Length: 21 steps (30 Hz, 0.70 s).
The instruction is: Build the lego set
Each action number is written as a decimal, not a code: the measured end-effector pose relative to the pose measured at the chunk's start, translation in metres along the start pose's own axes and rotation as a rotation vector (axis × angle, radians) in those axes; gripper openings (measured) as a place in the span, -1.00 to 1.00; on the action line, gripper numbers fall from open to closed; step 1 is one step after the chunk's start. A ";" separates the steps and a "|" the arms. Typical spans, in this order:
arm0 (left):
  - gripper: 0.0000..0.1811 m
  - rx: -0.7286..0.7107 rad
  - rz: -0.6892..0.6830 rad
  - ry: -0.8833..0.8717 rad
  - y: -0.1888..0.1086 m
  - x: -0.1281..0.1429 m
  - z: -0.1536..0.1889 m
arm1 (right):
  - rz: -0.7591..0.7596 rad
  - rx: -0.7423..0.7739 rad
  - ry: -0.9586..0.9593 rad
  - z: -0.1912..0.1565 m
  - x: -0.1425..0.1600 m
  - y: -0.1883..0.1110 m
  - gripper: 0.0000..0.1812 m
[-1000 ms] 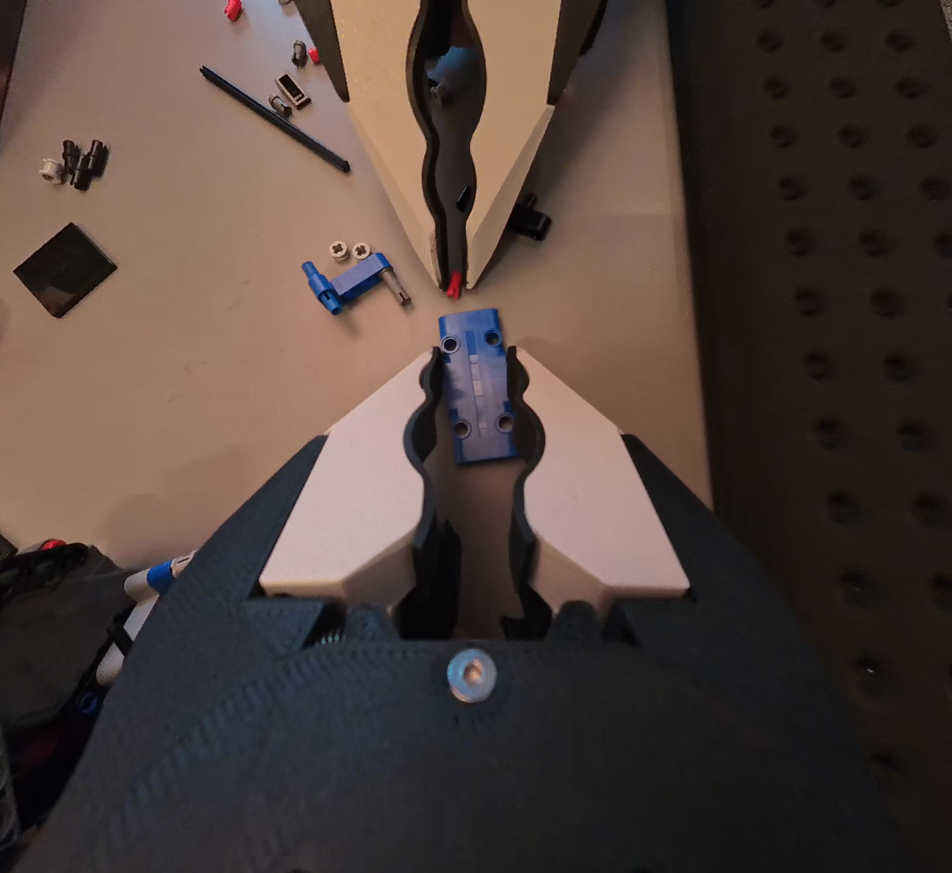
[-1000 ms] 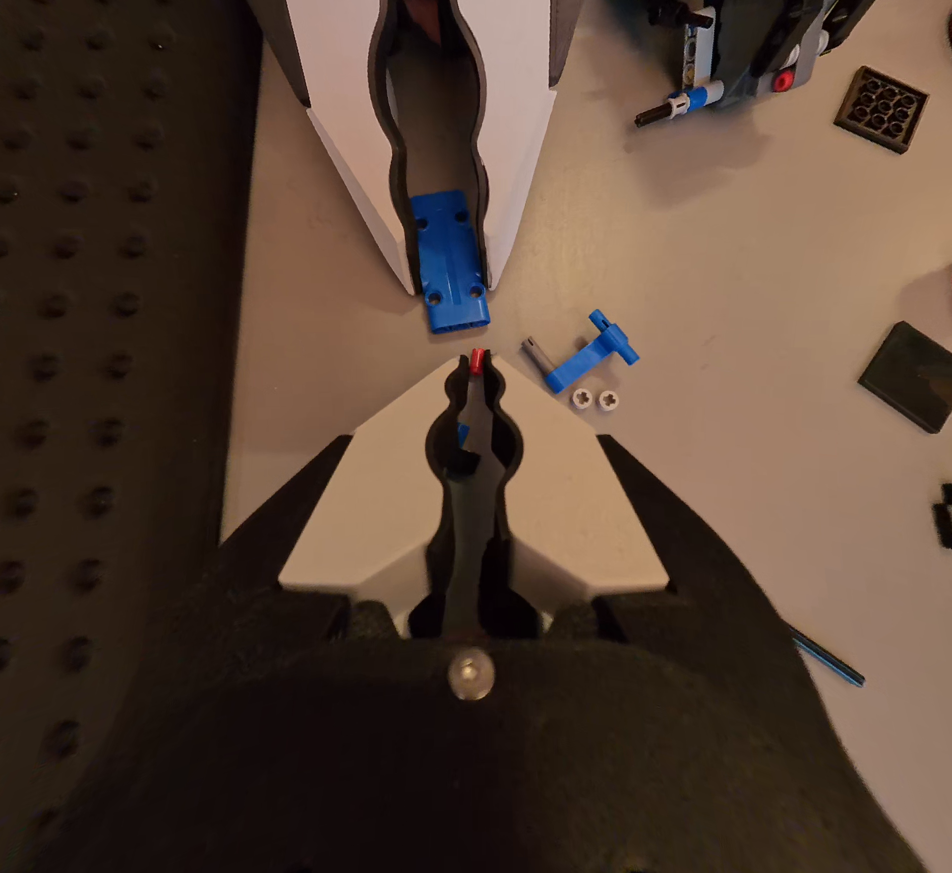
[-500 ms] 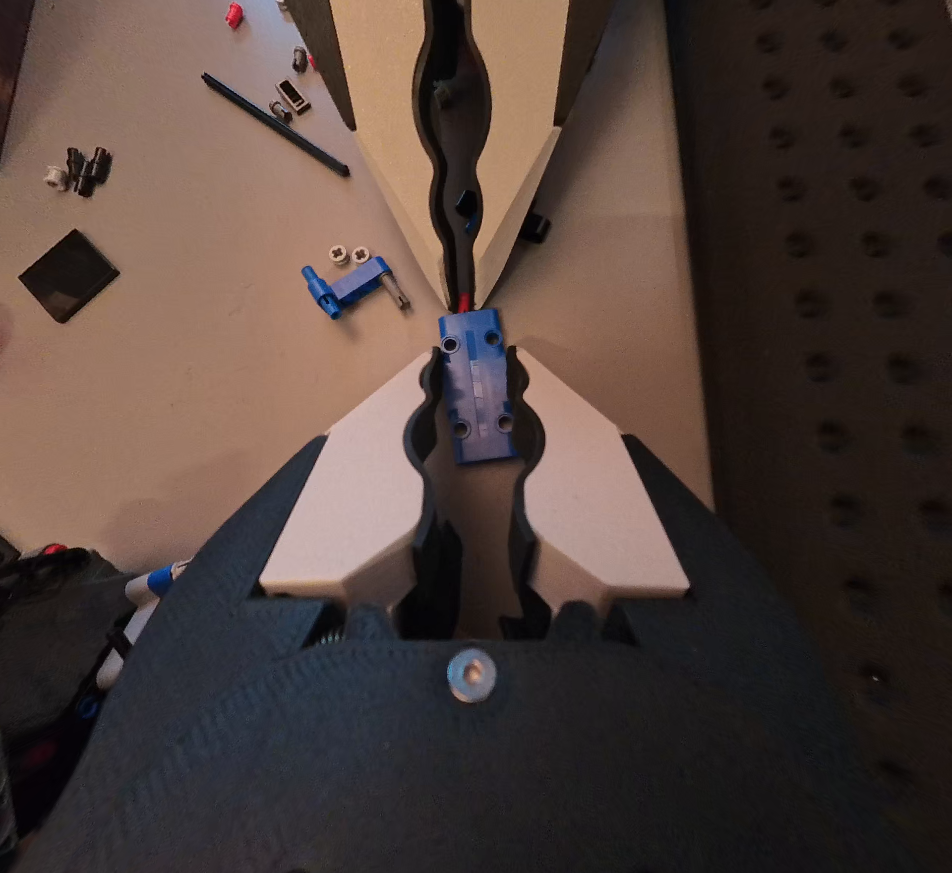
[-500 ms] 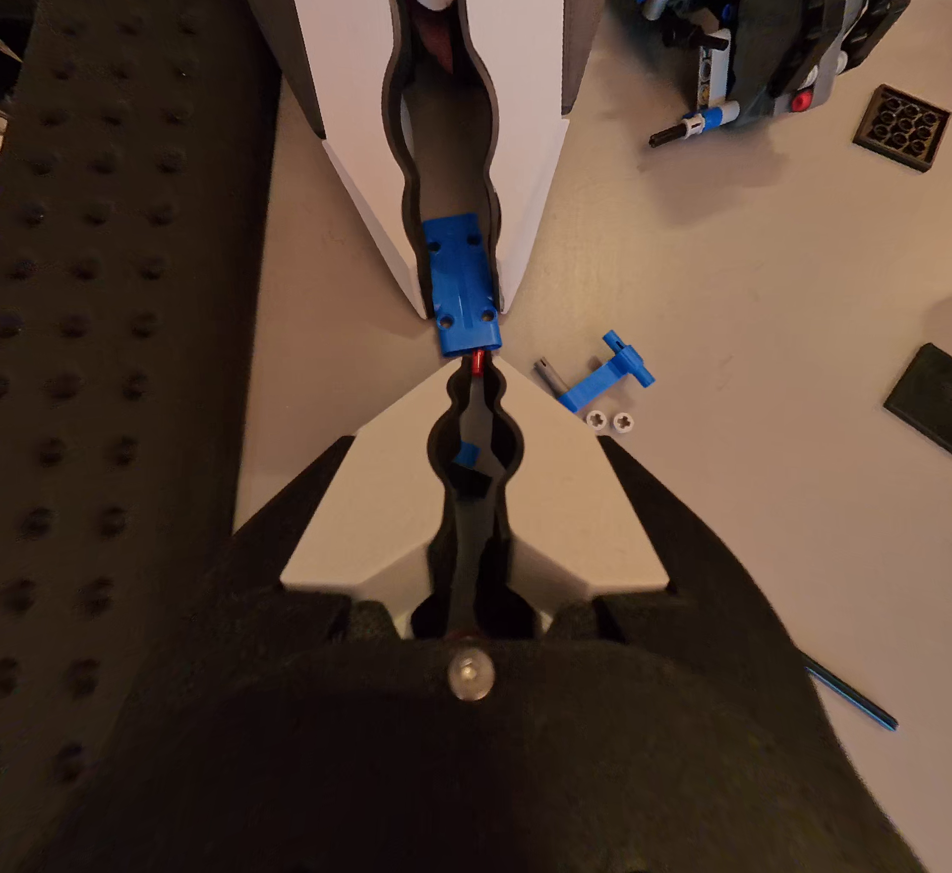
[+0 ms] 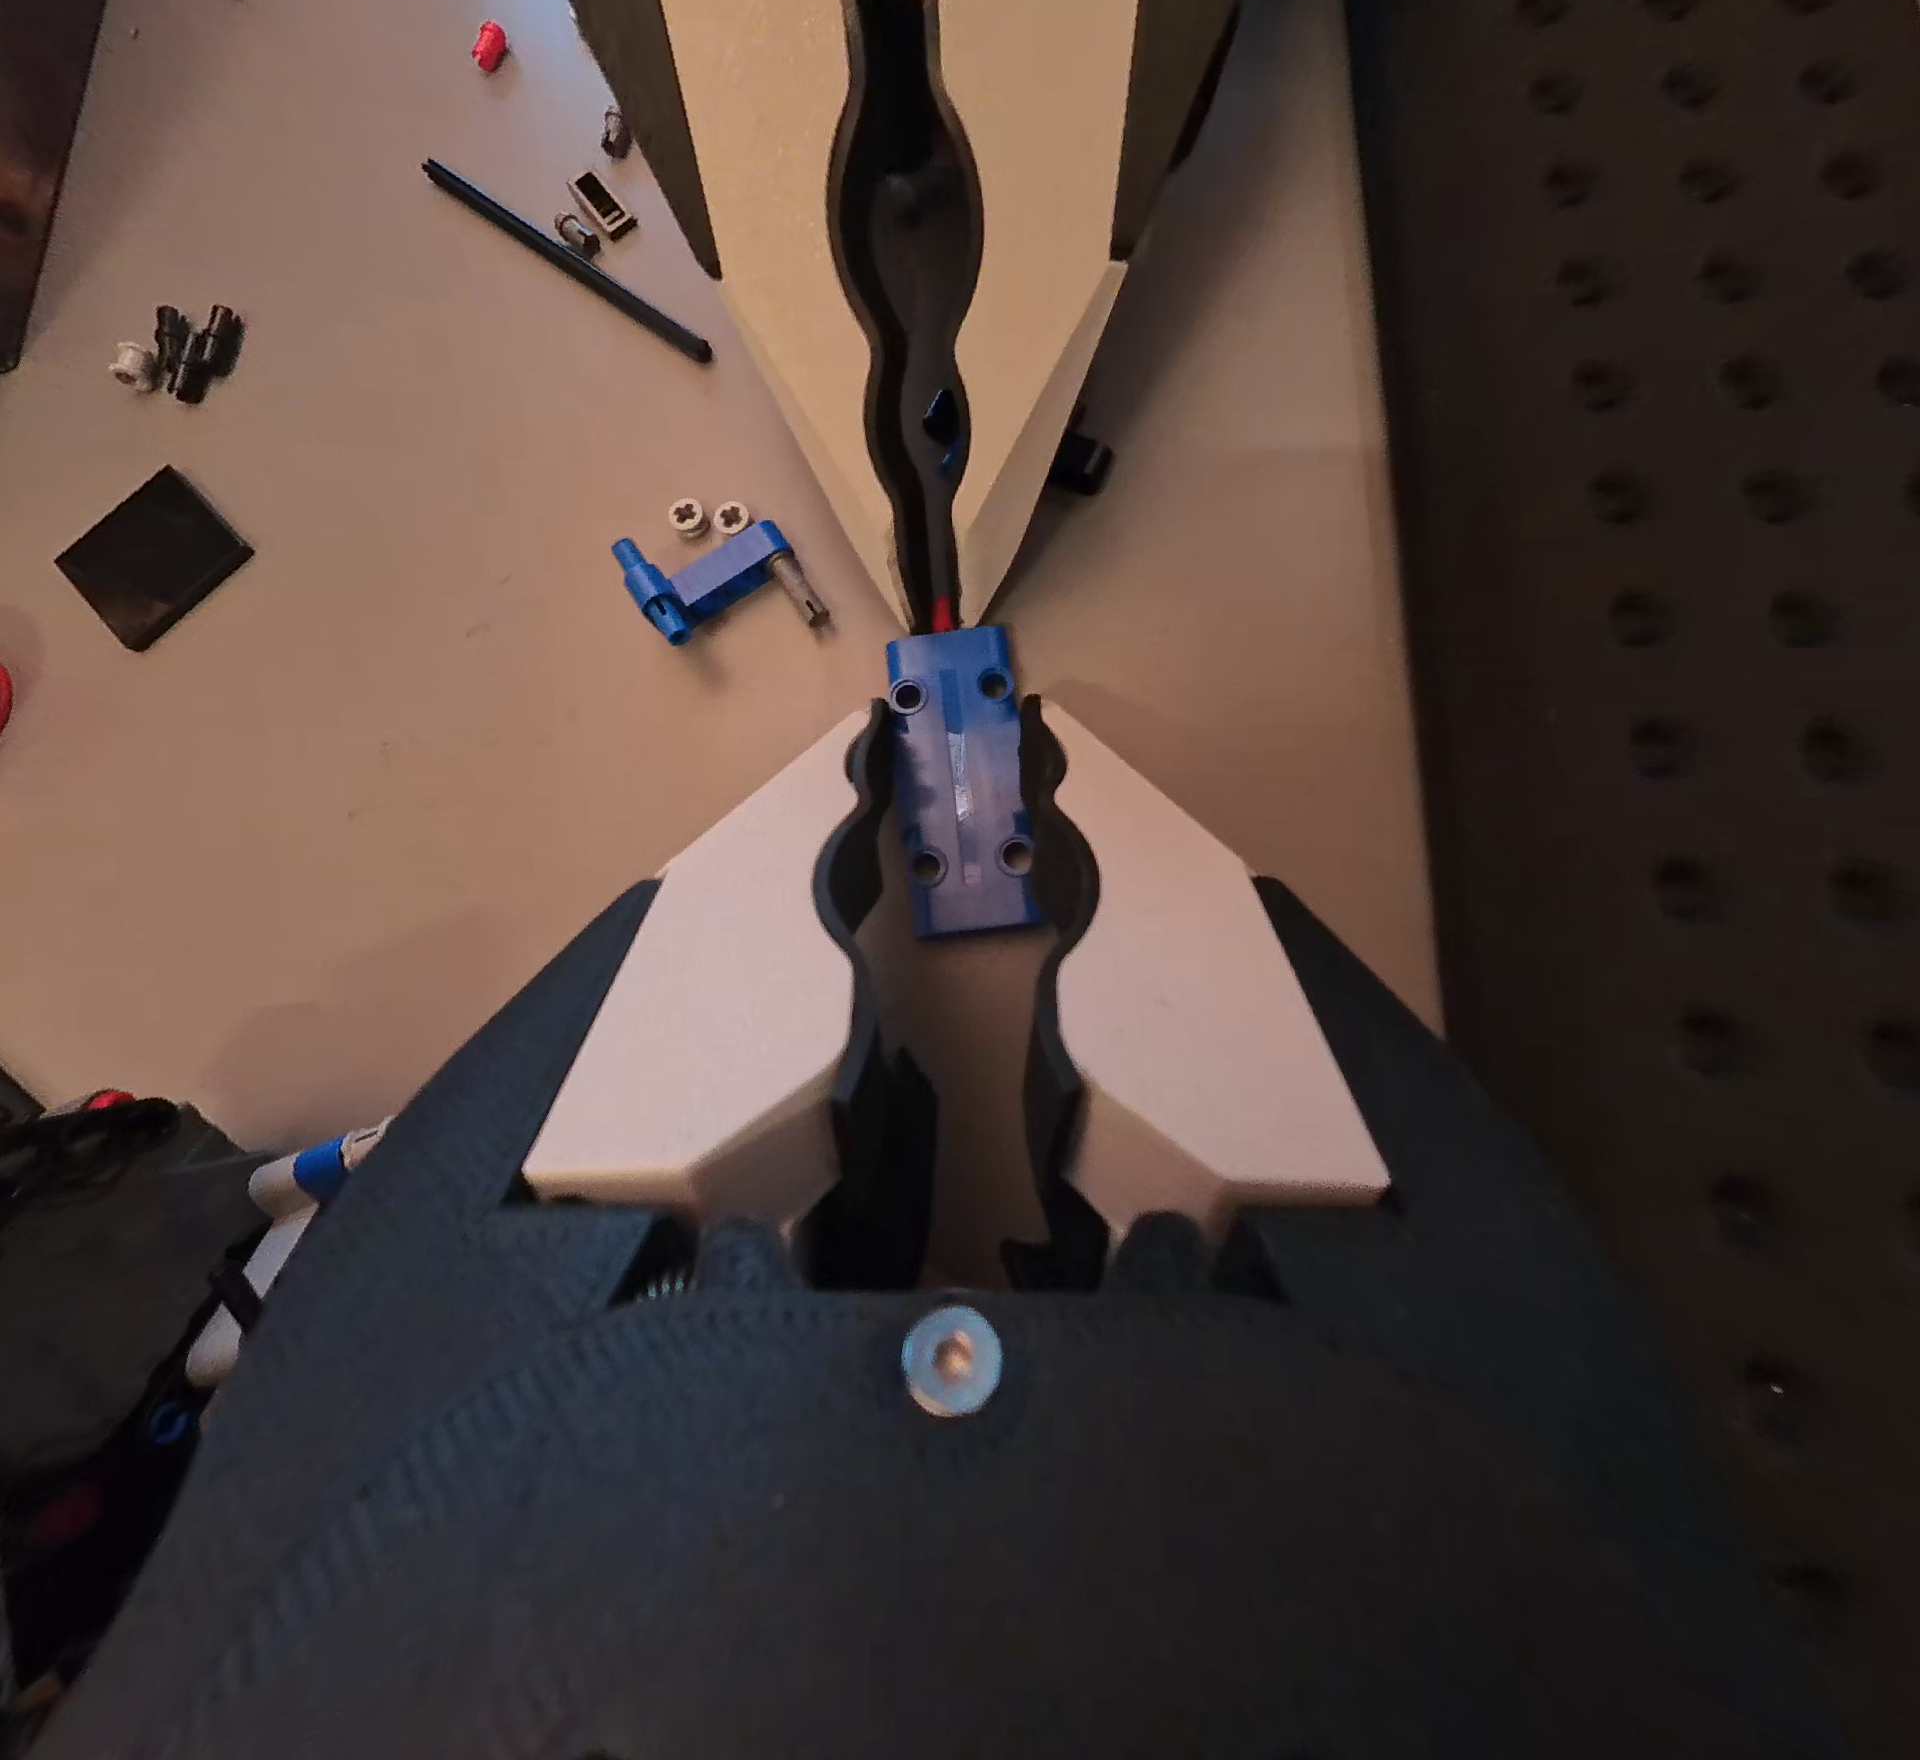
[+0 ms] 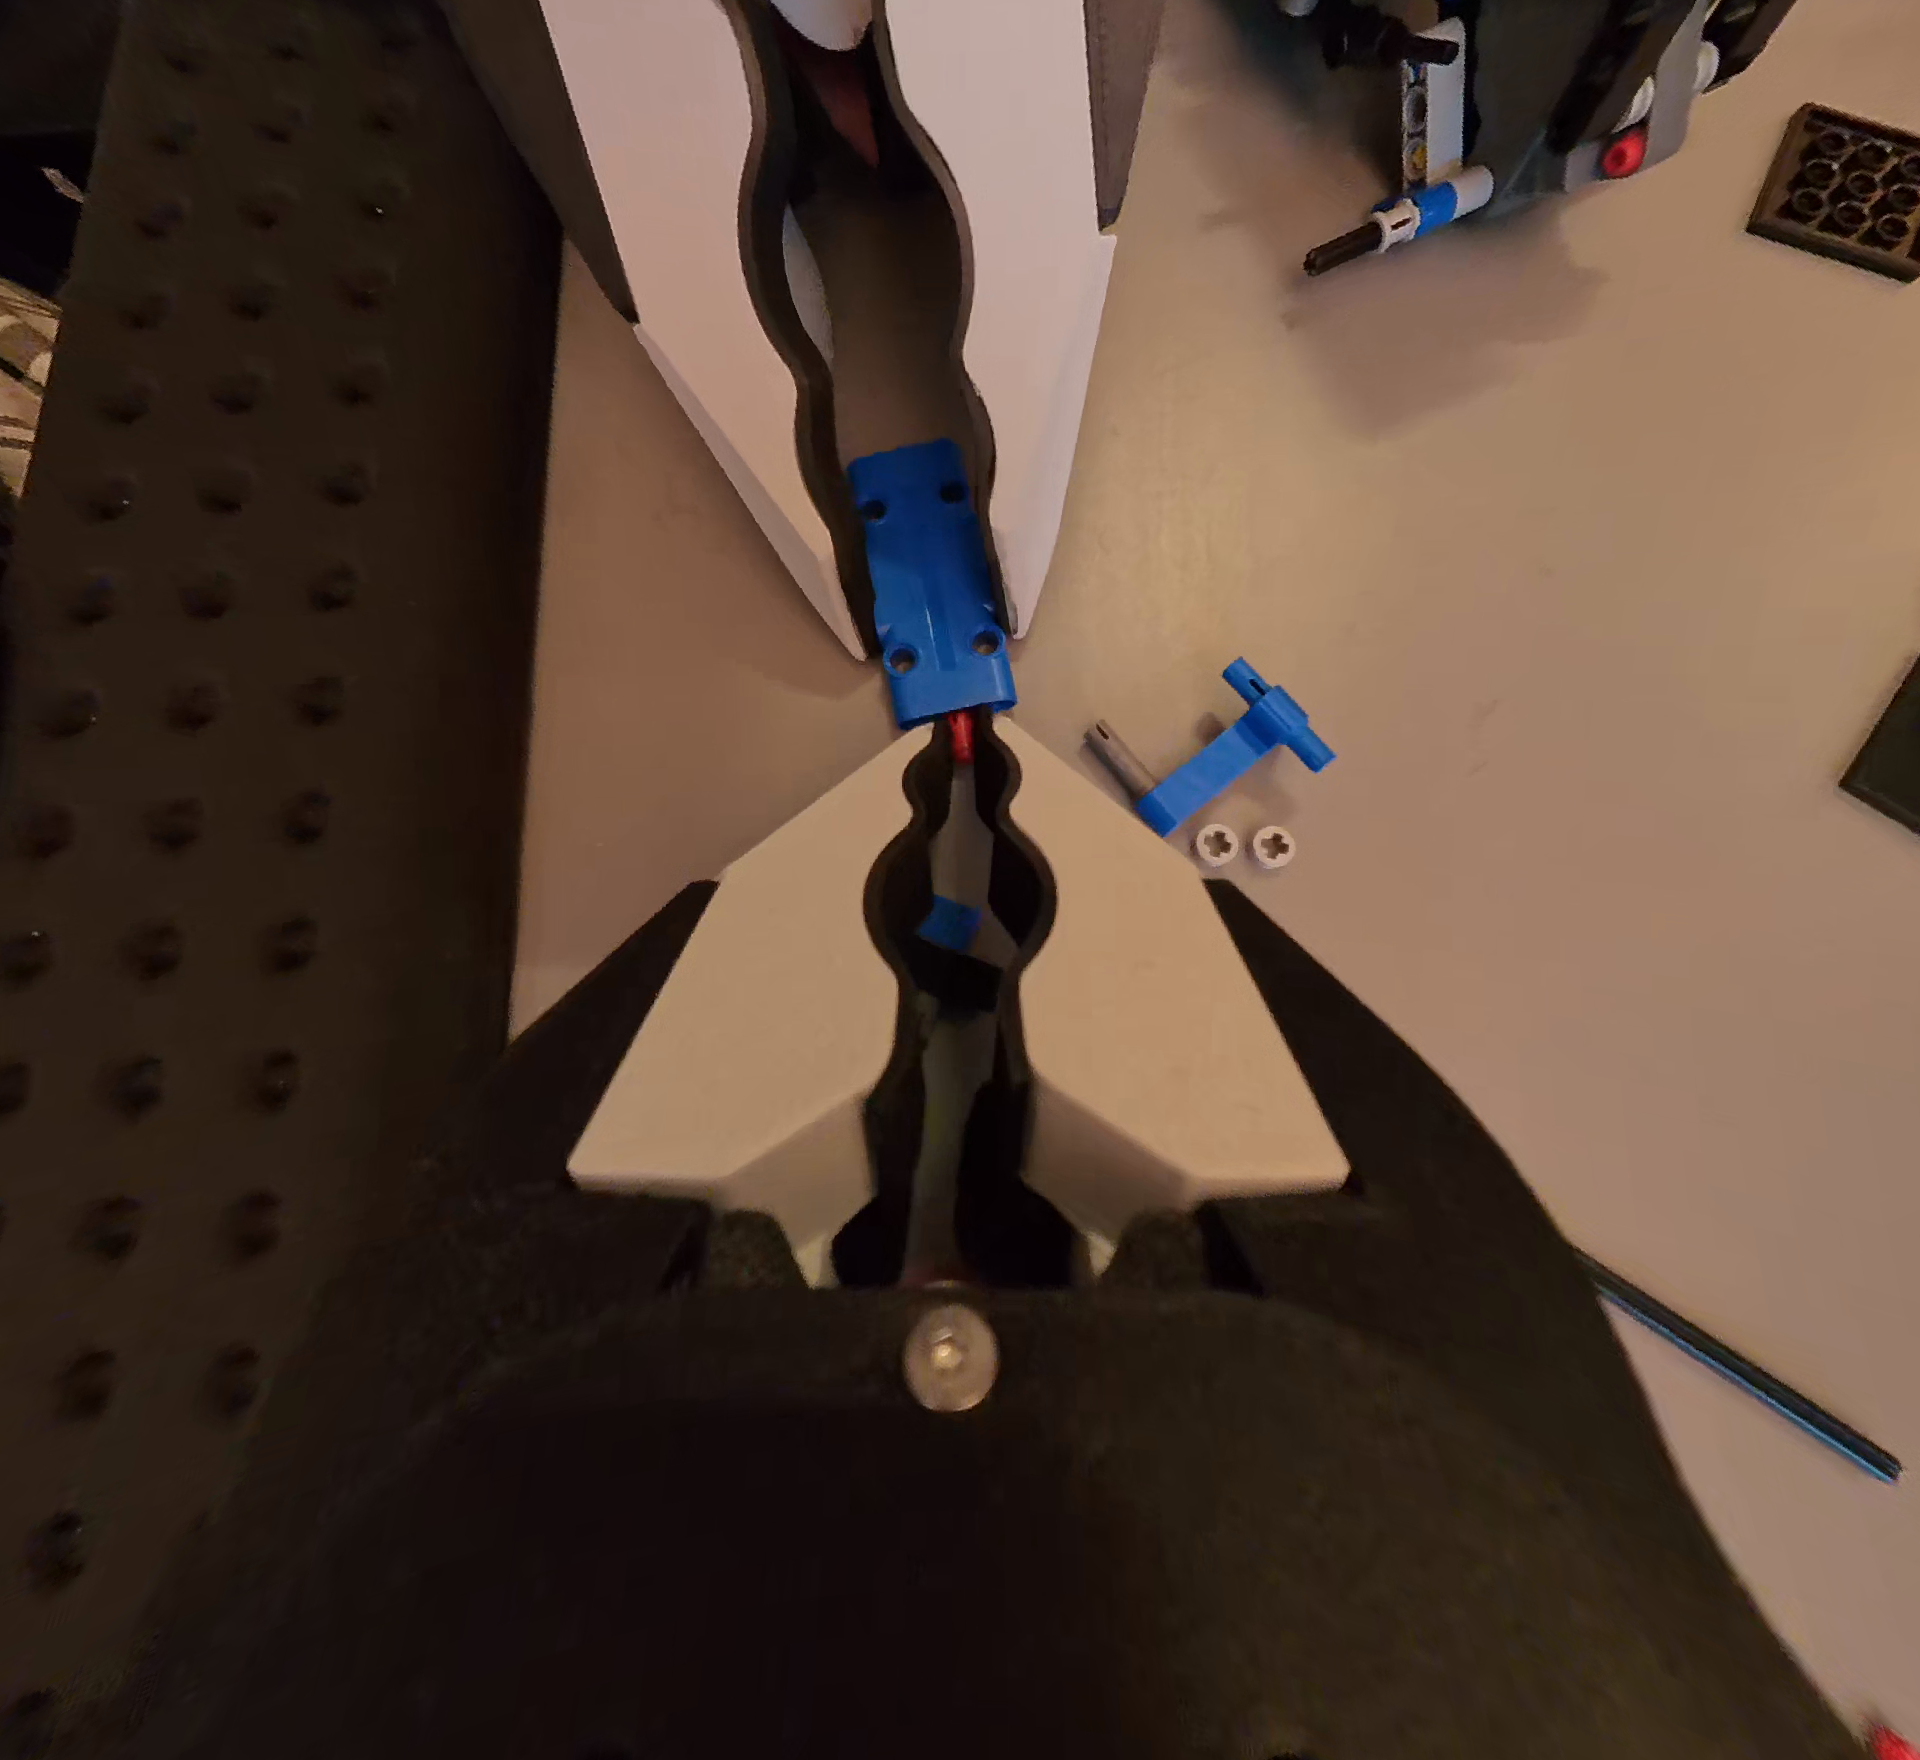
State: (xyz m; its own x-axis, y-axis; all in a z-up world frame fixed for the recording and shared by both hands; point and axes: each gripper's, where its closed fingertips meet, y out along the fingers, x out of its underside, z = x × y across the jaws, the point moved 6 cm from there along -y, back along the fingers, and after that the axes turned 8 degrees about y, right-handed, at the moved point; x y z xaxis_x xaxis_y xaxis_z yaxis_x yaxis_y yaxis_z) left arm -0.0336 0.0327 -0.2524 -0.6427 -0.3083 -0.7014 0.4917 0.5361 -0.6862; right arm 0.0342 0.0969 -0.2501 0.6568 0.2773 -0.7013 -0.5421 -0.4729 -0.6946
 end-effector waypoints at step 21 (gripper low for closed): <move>-0.75 -0.086 -0.018 -0.001 0.001 0.000 -0.002 | 0.012 0.032 0.117 0.006 -0.001 0.000 -0.98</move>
State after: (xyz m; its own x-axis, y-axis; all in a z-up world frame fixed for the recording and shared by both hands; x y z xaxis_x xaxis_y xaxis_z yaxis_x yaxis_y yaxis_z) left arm -0.0344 0.0351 -0.2530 -0.6504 -0.3195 -0.6891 0.4274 0.5960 -0.6798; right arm 0.0304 0.1022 -0.2504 0.7058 0.1710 -0.6874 -0.5655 -0.4484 -0.6922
